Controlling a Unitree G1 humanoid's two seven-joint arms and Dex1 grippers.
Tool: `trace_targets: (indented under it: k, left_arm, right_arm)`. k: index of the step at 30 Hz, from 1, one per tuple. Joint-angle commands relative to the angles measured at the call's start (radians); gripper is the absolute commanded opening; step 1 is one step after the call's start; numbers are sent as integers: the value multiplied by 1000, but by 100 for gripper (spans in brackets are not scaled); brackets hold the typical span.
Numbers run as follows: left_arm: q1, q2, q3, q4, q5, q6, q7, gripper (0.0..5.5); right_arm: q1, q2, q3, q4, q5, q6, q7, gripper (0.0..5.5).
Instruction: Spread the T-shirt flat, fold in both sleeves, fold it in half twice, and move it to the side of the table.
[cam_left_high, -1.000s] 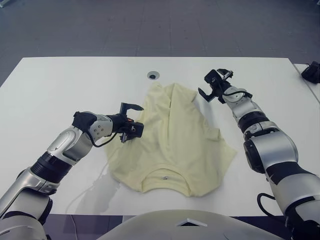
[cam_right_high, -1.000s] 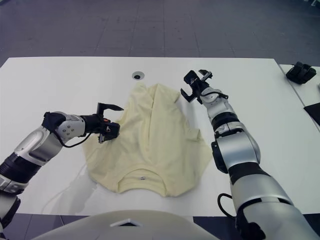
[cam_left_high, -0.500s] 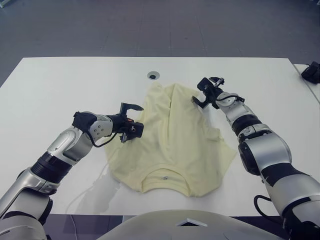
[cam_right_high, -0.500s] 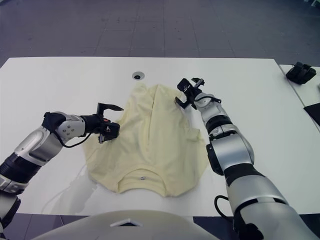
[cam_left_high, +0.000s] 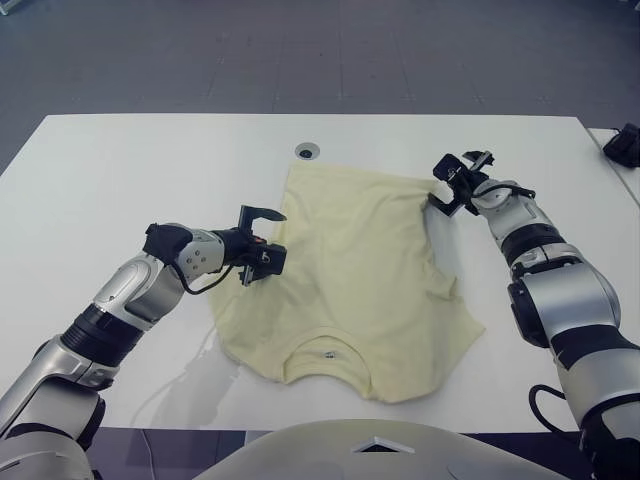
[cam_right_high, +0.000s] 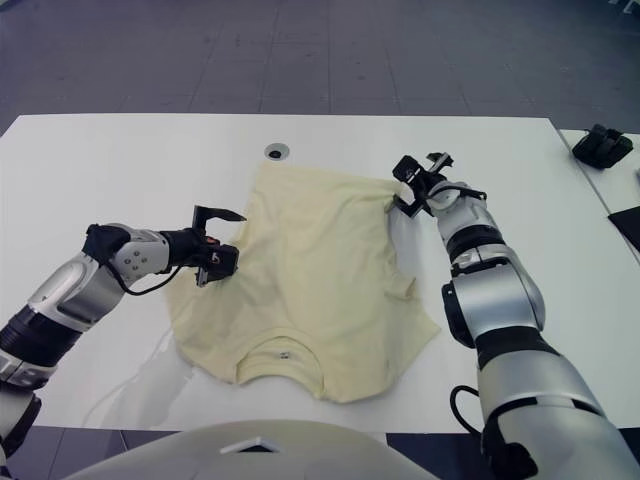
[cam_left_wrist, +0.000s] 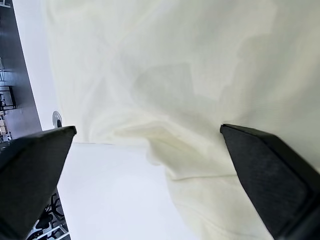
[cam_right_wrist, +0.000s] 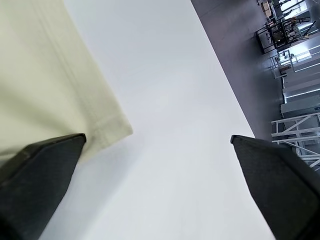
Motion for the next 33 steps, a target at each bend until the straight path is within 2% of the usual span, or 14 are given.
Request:
trace_targets:
  k: [1, 8, 12, 16, 21, 28, 33]
  left_arm:
    - [79, -6, -55, 88, 51, 32, -56, 538]
    - [67, -7, -50, 113, 54, 20, -56, 538]
    - [70, -16, -48, 103, 51, 24, -52, 538]
    - [77, -34, -38, 85, 38, 41, -43, 538]
    - [70, -48, -6, 78, 19, 67, -42, 538]
    - [51, -59, 21, 89, 14, 76, -43, 538]
    - [54, -51, 29, 97, 14, 65, -50, 538]
  right_arm:
    - [16, -30, 22, 17, -35, -3, 8, 540]
    - [7, -95, 99, 9, -133, -115, -25, 540]
    - [-21, -100, 40, -14, -83, -178, -55, 540]
    - [-20, -90, -45, -74, 21, -200, 34, 540]
    - [78, -82, -111, -221, 148, -100, 241, 540]
    - [235, -73, -83, -411, 154, 31, 335, 540]
    - [305, -112, -64, -479, 124, 81, 356, 540]
